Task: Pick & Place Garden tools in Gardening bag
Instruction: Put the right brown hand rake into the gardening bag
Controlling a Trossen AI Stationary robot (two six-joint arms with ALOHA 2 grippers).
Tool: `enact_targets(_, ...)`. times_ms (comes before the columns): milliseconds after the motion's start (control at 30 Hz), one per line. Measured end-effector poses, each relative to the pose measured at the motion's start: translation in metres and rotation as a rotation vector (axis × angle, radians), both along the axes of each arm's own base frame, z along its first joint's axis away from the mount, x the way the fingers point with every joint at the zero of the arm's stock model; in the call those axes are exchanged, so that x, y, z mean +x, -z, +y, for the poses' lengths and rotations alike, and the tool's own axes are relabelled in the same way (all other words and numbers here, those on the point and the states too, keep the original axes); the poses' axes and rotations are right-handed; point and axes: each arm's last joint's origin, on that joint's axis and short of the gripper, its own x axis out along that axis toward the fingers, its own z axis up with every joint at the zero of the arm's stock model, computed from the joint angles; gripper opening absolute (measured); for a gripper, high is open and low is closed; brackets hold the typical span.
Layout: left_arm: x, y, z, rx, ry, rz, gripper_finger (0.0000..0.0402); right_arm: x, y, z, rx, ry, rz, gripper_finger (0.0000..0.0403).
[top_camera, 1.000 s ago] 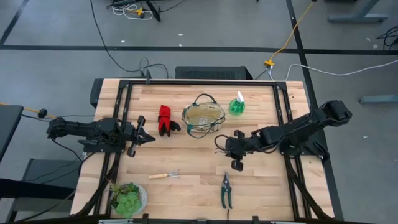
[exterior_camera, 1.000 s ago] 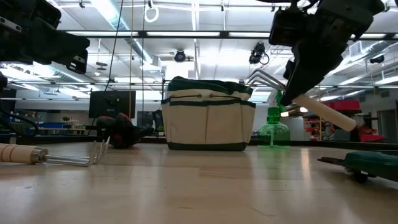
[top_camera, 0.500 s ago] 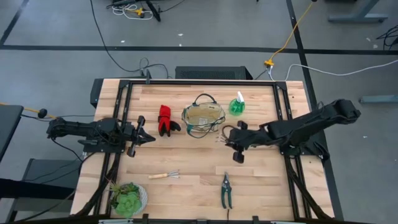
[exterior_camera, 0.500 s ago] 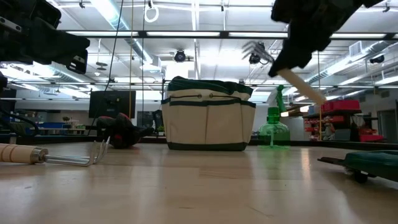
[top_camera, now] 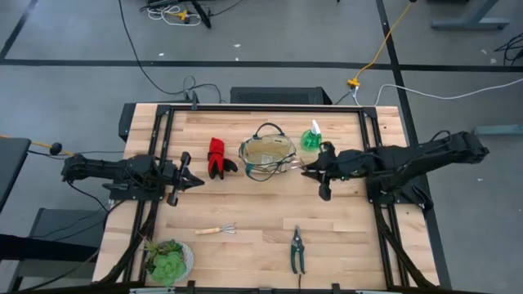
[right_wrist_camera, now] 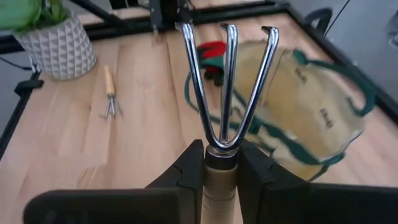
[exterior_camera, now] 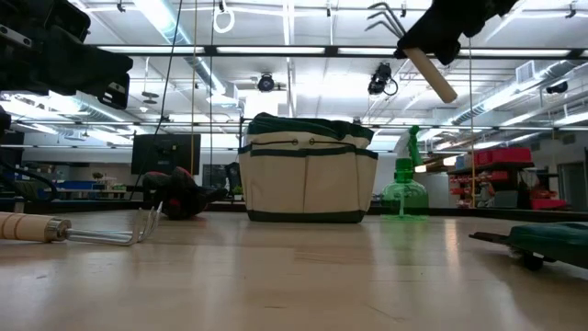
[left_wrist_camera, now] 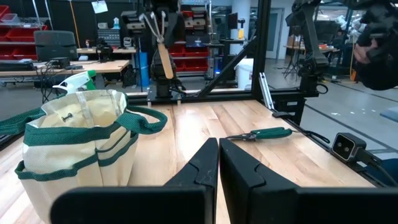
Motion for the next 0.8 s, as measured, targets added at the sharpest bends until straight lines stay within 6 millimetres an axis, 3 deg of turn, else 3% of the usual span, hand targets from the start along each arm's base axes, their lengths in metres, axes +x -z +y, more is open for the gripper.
enact_targets(800, 0.0, 0.0, 0.0, 0.0, 0.0, 0.0, 0.0021, -0.041, -0.044, -0.015, -0.073, -0.001, -0.275, 0.0056)
